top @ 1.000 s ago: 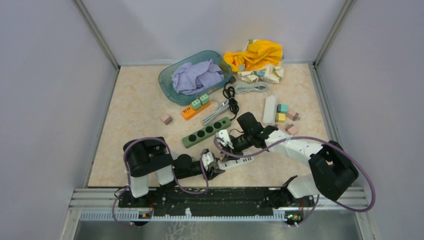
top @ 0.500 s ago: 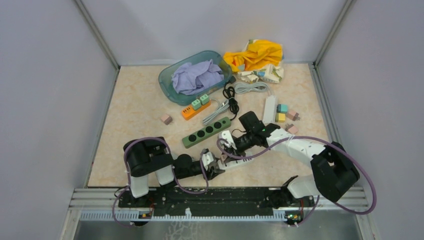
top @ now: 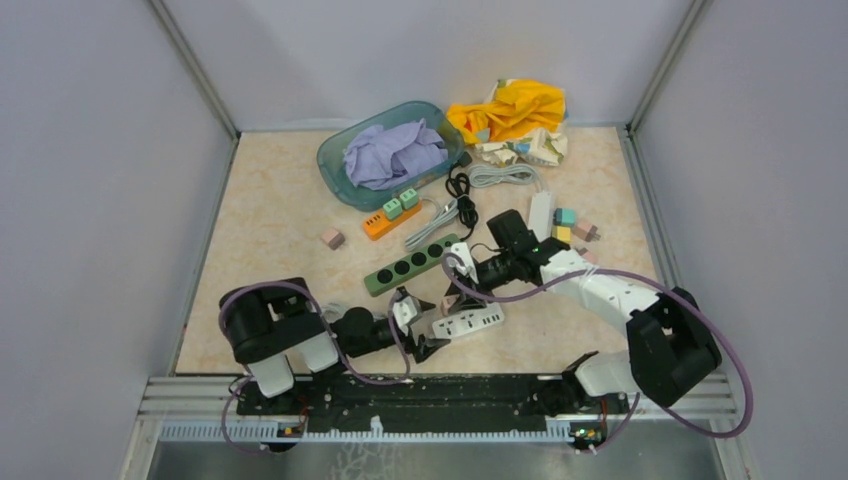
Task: Pull the plug off the socket
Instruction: Place the plug at the center of the board.
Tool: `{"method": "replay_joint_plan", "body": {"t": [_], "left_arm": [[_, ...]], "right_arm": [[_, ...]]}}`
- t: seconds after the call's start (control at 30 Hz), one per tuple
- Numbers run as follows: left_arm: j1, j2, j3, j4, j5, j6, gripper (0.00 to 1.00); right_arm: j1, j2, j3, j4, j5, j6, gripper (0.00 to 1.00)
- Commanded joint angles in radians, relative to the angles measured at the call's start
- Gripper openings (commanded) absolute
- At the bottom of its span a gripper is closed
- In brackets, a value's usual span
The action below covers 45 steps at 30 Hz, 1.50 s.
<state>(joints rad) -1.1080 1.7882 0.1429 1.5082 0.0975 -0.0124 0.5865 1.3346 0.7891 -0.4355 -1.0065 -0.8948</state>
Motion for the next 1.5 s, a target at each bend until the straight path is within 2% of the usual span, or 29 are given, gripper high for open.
{"method": "replay_joint_plan", "body": {"t": [0.0,0.1,0.27,0.8,1.1,1.47], "left_arm": [[0.006,-0.119,0.004,-0.019,-0.023,-0.02,0.96],[0.005,-0.213,0.023,-0.137,-0.023,-0.019,1.0],[0.005,-0.356,0.045,-0.336,-0.058,-0.034,1.0],[0.005,-0.8,0.044,-0.694,-0.169,-0.067,1.0],[0.005,-0.905,0.103,-0.841,-0.219,-0.097,1.0],[0.005,-0.926,0.191,-0.969,-0.227,-0.112,1.0]], "right_arm": [[-0.029,-0.057,0.045,0.028,-0.093,0.042,0.0],[-0.046,-0.067,0.05,0.04,-0.105,0.073,0.0],[-0.072,-0.075,0.07,0.037,-0.117,0.112,0.0],[-0.146,-0.092,0.062,0.169,-0.229,0.319,0.0],[-0.161,-0.089,0.04,0.263,-0.261,0.428,0.0],[-0.176,-0.078,0.004,0.422,-0.286,0.598,0.0]]}}
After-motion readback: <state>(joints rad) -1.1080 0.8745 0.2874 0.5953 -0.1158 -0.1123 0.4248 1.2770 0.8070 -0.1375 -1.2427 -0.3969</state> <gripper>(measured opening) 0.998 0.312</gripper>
